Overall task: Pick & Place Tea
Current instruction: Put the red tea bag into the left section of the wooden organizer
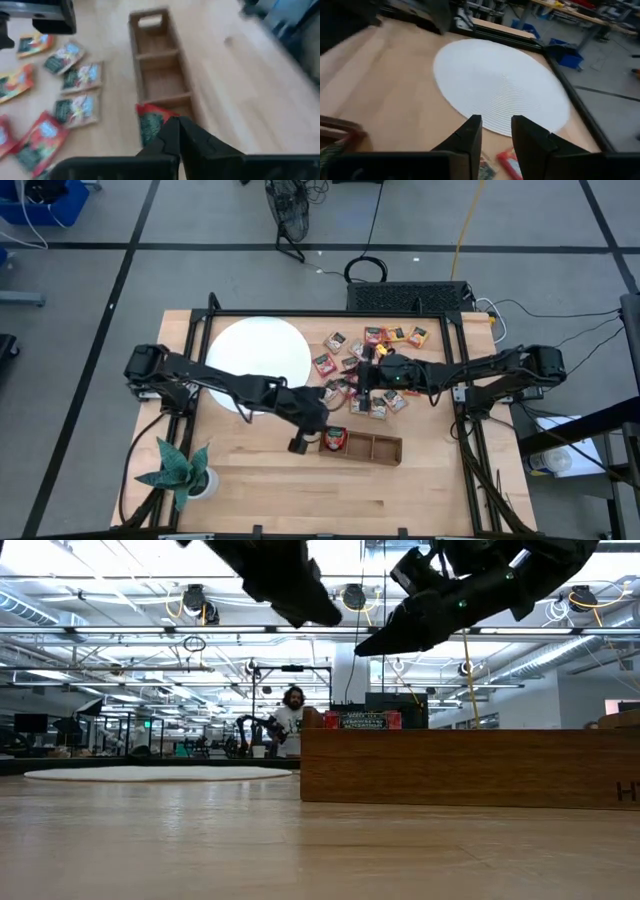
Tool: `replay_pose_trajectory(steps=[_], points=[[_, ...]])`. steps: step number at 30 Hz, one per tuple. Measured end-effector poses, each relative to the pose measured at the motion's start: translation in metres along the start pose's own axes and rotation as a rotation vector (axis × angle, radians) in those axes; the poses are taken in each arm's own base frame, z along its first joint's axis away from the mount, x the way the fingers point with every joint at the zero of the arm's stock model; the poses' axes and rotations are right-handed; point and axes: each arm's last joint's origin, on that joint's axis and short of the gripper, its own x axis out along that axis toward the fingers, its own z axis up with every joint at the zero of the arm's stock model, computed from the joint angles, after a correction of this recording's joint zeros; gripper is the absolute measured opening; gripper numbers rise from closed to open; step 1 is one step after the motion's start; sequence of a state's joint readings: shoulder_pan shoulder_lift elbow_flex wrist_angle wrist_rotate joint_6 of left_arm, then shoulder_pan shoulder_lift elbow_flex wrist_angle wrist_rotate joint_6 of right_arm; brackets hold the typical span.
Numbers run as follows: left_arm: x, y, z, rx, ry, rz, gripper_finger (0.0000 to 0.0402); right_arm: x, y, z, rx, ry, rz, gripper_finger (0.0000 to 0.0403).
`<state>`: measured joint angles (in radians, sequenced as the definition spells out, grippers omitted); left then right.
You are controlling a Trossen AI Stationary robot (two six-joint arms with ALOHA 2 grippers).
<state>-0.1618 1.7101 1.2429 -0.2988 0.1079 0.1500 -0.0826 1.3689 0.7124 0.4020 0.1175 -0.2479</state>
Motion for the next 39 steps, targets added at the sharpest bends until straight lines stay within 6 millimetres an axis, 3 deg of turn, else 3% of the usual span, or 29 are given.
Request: replay_pose_trajectory(steps=[6, 12, 18, 39], points=[[0.03, 0.002, 0.019, 0.054, 0.127, -0.026, 0.0003, -0.021, -0.009, 0.01, 0.002, 0.028, -0.14, 0.0089], [0.071, 0.008, 0.014, -0.006, 0.227, -0.125, 0.0002, -0.049, -0.016, 0.021, 0.042, 0.012, -0.144, 0.0088], [0.077, 0.009, 0.012, -0.082, 0.266, -0.135, 0.0001, -0.062, -0.016, 0.022, 0.043, 0.03, -0.132, 0.0088], [0.104, 0.007, -0.006, -0.208, 0.343, -0.103, 0.0001, -0.061, -0.005, 0.022, 0.027, 0.041, -0.085, 0.0089]])
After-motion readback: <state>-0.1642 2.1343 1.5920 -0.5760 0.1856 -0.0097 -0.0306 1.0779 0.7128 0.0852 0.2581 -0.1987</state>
